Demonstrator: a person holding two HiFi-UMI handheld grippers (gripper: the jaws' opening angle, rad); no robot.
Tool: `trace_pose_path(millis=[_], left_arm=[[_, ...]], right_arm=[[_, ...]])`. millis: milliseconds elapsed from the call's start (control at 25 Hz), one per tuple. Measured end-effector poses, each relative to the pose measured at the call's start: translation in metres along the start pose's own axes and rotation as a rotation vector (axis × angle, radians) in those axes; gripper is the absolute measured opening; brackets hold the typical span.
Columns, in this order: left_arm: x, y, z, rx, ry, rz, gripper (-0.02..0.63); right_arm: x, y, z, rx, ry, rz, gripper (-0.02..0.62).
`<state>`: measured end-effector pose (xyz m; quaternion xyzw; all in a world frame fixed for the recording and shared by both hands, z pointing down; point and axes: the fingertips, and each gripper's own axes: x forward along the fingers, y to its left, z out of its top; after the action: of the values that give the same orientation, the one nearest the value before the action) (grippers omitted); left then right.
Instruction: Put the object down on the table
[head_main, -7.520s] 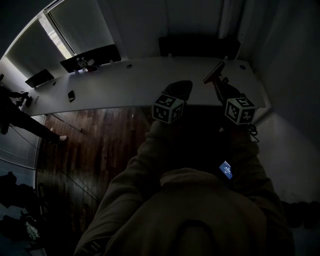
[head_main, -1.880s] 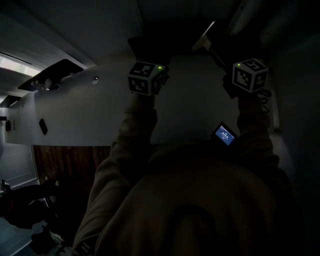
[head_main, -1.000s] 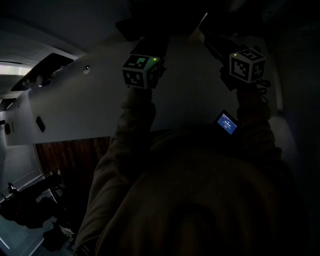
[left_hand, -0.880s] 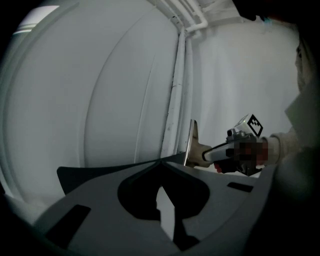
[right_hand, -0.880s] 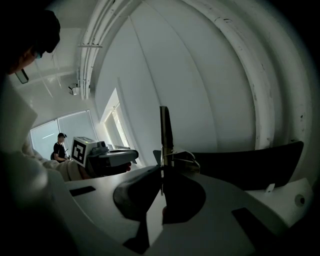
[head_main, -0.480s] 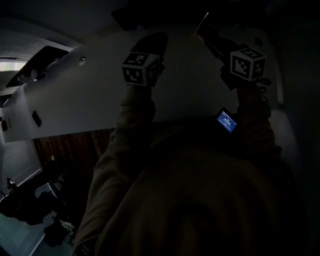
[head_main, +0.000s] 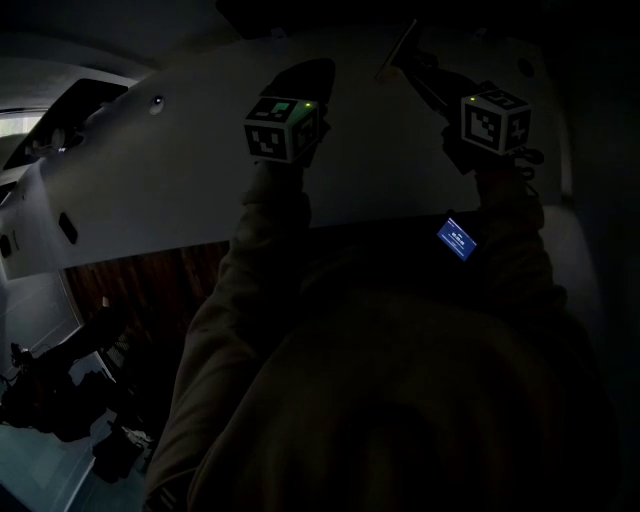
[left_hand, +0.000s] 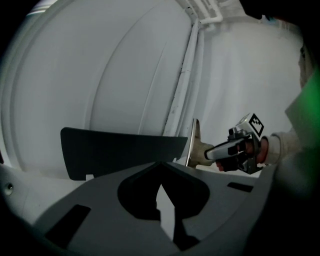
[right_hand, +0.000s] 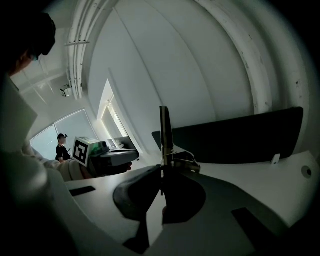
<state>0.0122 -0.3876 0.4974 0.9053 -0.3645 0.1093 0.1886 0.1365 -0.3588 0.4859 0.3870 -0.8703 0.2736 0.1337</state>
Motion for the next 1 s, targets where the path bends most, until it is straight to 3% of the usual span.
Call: trace_pose_path(millis=[120,280,520,1000], left_arm=[[0.004,0.002,-0.013,-0.017,0.018,-0.006,-0.006],[0.001,-0.001,0.002,-0.053,0.034,-0.013,-0.006],[0.013,0.000,-0.078,-0.073,0.081,-0.021,-0.006],[0.022,-0.010,-0.123,-0.172,0.132,-0.036,-0.006]], right_arm=[[0.006,-0.001,-0.010,0.019,0.029,-0.006,0.021],[-0.001,0.004,0.004,0.037,0.056,-0.011,0.021],[0.023,-0.005,-0.075,0.083,0.090,0.002,0.021],[0.038,-0.010,-0.157,0.203,0.240,0.006,0.021]])
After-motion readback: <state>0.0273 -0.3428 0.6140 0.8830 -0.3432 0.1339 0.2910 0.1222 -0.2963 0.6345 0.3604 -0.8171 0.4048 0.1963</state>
